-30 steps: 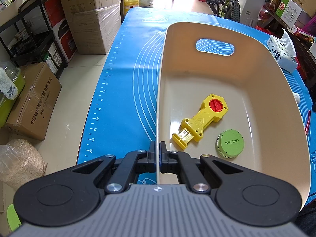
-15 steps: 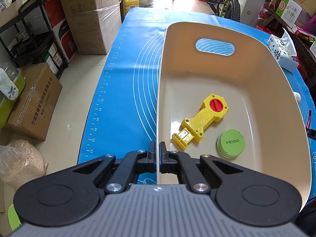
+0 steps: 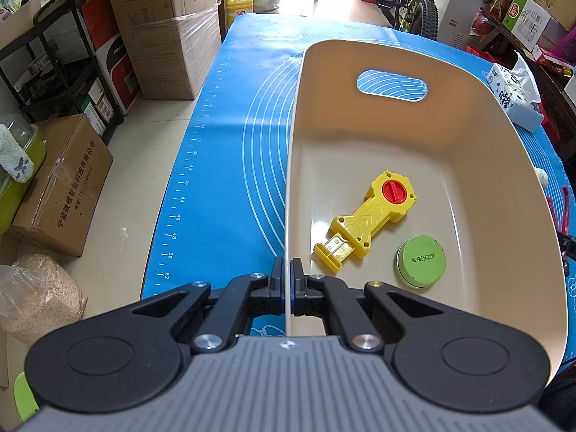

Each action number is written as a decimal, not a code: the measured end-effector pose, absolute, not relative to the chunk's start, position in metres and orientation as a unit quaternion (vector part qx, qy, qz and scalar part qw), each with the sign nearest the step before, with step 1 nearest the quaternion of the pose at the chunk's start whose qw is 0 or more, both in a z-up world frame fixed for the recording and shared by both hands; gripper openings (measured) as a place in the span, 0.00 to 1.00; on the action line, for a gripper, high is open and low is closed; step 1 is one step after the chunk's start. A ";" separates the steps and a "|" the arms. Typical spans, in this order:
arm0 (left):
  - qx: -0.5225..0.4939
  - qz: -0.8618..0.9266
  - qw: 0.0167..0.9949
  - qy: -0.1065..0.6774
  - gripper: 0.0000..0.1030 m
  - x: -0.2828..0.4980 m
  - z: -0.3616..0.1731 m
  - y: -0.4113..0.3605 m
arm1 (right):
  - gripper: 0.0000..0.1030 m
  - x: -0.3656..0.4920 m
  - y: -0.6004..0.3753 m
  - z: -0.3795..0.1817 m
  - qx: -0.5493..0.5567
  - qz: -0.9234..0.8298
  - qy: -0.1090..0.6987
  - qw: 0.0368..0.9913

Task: Organize rigid objects
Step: 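Grasp the red toy figure with the right tool and lift, then lower the red figure into the basket and open the right tool, then grasp the white charger with the right tool and lift, then carry the white charger into the basket with the right tool and release, then grasp the square white charger with the right tool and lift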

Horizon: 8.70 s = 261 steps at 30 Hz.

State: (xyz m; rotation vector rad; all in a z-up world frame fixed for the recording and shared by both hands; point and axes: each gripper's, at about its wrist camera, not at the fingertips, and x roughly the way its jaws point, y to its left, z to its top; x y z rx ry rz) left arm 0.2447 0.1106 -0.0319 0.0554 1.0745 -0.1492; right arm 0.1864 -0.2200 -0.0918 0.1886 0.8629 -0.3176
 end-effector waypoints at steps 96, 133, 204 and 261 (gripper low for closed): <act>0.030 -0.074 0.856 0.511 0.04 0.245 -0.031 0.110 | 0.74 0.180 -0.169 -0.063 0.042 -0.080 0.397 0.913; 0.031 -0.073 0.856 0.512 0.04 0.245 -0.031 0.110 | 0.41 0.184 -0.181 -0.112 0.046 -0.079 0.429 0.899; 0.037 -0.074 0.856 0.511 0.04 0.243 -0.032 0.108 | 0.58 0.243 -0.025 -0.019 -0.018 0.085 0.392 0.916; 0.039 -0.075 0.855 0.512 0.04 0.244 -0.032 0.110 | 0.56 0.259 -0.161 -0.085 -0.011 -0.049 0.395 0.917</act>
